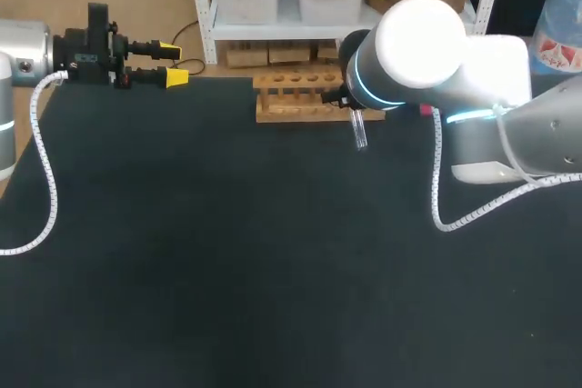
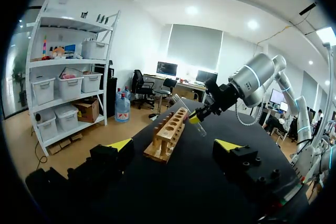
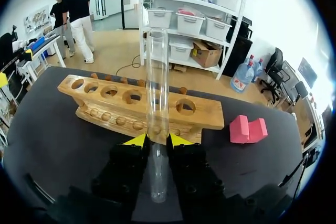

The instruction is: Grasp the test tube, adjust it, and insert it.

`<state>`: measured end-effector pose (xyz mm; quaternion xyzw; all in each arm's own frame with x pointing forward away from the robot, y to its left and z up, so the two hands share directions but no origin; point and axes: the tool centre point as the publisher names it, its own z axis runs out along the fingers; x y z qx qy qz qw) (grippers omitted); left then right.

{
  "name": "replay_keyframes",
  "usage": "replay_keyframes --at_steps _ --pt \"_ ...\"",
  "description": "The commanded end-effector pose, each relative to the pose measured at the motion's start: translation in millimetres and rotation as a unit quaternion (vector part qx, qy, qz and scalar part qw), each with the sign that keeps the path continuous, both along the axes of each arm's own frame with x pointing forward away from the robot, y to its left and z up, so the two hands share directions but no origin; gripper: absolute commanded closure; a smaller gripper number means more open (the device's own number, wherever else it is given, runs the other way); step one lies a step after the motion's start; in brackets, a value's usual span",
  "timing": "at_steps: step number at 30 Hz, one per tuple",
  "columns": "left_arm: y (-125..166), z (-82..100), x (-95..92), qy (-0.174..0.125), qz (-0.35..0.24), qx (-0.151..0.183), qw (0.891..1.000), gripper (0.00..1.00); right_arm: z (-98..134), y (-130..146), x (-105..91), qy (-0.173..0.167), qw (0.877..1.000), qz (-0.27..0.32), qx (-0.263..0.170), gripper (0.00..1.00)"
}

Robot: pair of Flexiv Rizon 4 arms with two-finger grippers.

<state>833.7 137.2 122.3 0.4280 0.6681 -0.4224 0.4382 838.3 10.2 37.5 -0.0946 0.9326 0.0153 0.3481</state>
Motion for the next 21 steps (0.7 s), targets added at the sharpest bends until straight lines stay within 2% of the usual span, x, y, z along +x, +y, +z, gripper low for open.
replay_keyframes --at_steps 1,4,13,21 --pt "0 -1.0 0.0 -0.002 0.0 -0.001 1.0 0.0 10 -3 -6.4 -0.002 1.0 -0.001 -0.001 1.0" --pt "0 -1.0 0.0 -0.002 0.0 -0.001 1.0 0.0 12 -3 -5.5 -0.002 1.0 0.004 -0.002 1.0" --pt "0 -1.0 0.0 -0.002 0.0 -0.001 1.0 0.0 5 -4 -2.3 0.057 0.998 0.018 -0.002 1.0" --pt "0 -1.0 0.0 -0.002 0.0 -0.001 1.0 0.0 -1 -2 -3.6 0.081 0.996 0.025 0.002 1.0"
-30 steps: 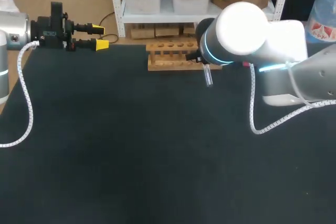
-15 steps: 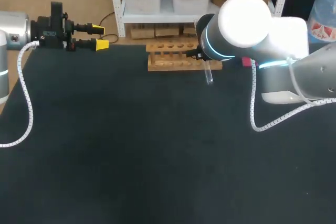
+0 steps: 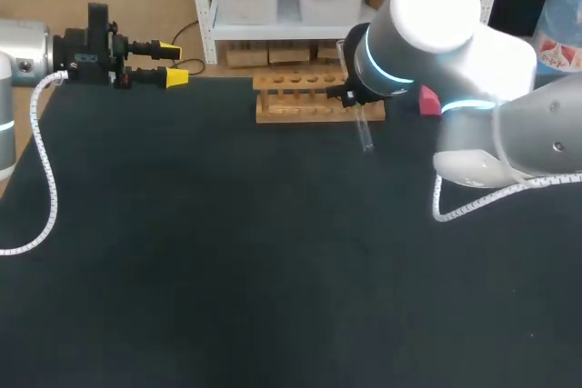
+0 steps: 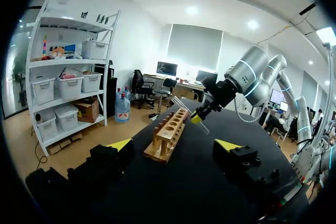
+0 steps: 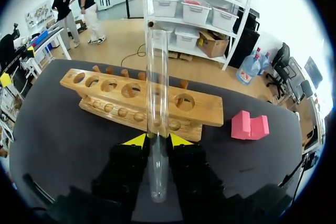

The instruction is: Grasp the test tube, adjust it, and insert it.

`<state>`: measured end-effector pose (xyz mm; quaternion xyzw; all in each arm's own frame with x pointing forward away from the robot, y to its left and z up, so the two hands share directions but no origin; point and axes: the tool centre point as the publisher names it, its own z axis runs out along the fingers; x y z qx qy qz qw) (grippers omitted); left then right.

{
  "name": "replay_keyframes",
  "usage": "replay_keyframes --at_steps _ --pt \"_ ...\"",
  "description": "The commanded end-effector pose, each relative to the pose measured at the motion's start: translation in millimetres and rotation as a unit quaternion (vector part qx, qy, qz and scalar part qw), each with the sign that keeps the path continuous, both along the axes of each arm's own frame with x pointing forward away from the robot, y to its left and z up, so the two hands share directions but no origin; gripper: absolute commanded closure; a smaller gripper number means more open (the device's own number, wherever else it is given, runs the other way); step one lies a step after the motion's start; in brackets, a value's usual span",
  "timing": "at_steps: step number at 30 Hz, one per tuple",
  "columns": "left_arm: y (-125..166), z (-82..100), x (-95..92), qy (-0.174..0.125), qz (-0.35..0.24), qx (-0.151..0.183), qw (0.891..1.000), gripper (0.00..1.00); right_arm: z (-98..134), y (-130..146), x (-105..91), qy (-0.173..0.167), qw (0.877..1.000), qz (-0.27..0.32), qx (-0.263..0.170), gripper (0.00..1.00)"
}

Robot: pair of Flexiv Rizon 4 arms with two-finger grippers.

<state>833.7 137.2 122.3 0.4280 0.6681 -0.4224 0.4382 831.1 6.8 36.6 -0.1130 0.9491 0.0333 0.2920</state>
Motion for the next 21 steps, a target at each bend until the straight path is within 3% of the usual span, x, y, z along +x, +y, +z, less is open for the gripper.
replay_keyframes --at_steps 1,12,21 --pt "0 -1.0 0.0 -0.002 0.0 -0.001 1.0 0.0 -1 2 3.5 0.022 1.0 0.002 -0.003 1.0" --pt "0 -1.0 0.0 -0.002 0.0 -0.001 1.0 0.0 -1 1 0.6 0.023 1.0 0.0 0.001 1.0" --pt "0 -1.0 0.0 -0.002 0.0 -0.001 1.0 0.0 32 1 -11.0 -0.027 0.999 -0.003 0.023 1.0"
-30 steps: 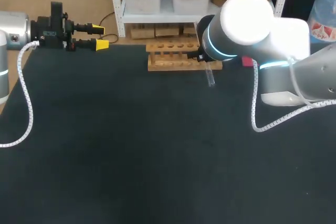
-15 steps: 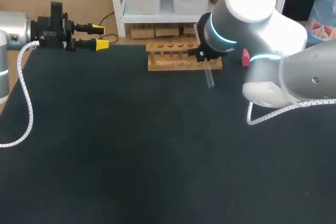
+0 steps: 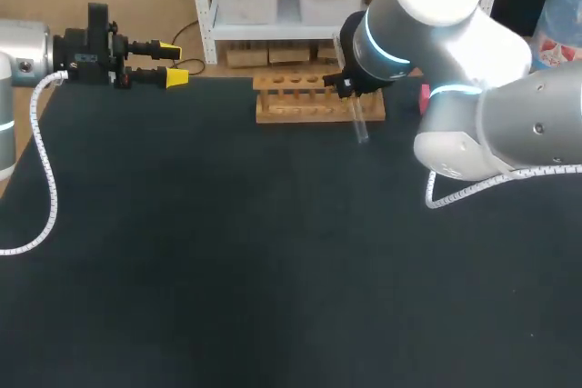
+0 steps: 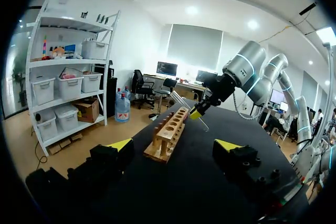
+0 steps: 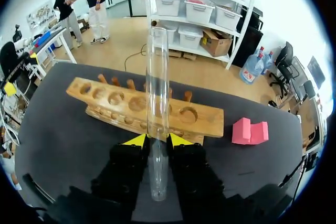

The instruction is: Grasp the test tube, adjust it, and insert it.

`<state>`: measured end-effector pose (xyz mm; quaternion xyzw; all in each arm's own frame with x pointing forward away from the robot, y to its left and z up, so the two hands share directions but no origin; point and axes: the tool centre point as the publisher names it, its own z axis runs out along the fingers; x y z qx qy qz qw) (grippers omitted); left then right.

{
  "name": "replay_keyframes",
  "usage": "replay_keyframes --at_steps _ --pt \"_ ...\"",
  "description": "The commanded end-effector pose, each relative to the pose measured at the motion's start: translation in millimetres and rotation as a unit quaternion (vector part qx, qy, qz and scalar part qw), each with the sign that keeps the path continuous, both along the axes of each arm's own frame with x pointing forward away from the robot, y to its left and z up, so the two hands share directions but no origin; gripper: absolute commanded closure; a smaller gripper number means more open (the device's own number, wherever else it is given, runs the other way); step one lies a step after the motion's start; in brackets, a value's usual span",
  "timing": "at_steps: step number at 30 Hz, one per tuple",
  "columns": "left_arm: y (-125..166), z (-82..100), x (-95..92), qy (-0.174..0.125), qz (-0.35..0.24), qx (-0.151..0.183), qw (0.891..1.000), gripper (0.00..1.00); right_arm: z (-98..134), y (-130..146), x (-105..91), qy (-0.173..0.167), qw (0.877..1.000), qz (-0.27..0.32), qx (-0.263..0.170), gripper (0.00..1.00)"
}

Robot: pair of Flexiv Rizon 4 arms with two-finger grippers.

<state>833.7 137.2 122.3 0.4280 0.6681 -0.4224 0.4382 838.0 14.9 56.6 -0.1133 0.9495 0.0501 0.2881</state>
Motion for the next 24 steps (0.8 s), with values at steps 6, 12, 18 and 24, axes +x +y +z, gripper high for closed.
replay_keyframes --at_steps 6,12,18,24 --pt "0 -1.0 0.0 -0.002 0.0 -0.001 1.0 0.0 42 -21 -24.2 -0.147 0.987 -0.052 0.041 1.0" --pt "0 -1.0 0.0 -0.002 0.0 -0.001 1.0 0.0 74 -34 -21.5 -0.238 0.968 -0.071 0.045 1.0" --pt "0 -1.0 0.0 -0.002 0.0 -0.001 1.0 0.0 95 -42 -15.9 -0.312 0.946 -0.078 0.049 1.0" --pt "0 -1.0 0.0 -0.002 0.0 -0.001 1.0 0.0 110 -47 -10.0 -0.375 0.923 -0.07 0.046 1.0"
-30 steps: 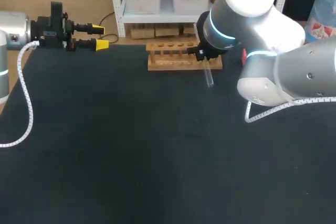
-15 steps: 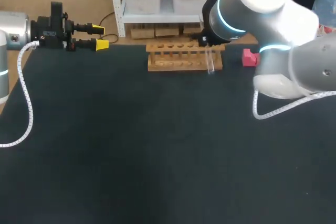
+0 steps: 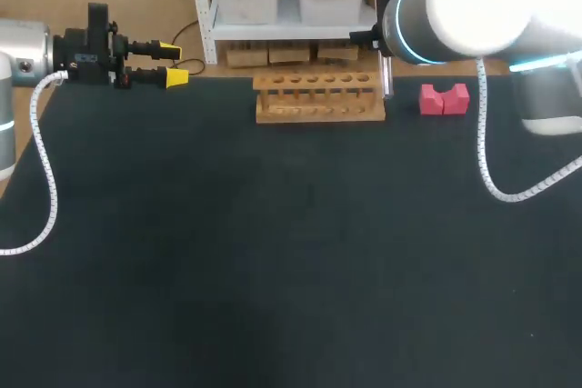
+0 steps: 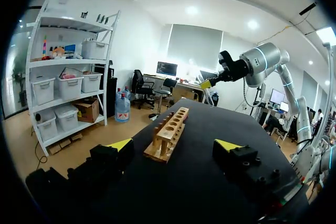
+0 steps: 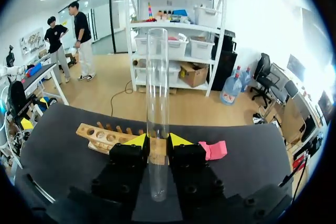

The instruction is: Grasp the test tube, adjust it, and insert it.

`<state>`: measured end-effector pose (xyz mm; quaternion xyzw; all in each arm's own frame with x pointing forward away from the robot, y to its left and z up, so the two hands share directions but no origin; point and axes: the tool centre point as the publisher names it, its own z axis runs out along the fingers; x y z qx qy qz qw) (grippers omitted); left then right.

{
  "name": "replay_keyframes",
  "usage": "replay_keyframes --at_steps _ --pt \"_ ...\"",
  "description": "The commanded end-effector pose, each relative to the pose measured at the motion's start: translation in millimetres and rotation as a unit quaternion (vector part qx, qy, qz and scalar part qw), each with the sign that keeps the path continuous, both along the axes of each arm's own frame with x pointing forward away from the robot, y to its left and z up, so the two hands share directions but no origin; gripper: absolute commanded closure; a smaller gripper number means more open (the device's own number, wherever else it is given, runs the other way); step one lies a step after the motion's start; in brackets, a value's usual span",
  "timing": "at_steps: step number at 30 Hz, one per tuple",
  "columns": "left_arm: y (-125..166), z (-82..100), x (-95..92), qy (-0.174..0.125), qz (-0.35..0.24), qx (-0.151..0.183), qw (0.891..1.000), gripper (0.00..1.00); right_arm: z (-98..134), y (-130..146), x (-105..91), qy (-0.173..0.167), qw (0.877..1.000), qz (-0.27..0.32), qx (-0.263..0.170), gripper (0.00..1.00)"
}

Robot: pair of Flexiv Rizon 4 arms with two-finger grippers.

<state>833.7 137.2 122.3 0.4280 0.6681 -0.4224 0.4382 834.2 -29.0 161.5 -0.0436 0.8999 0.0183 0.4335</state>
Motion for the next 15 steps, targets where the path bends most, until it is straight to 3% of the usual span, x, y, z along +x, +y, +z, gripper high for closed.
replay_keyframes --at_steps 1,15 --pt "0 -1.0 0.0 -0.002 0.0 -0.001 1.0 0.0 6 -3 -5.0 -0.24 0.97 0.01 0.019 1.0" --pt "0 -1.0 0.0 -0.002 0.0 -0.001 1.0 0.0 12 1 23.9 -0.333 0.941 0.053 0.032 1.0"
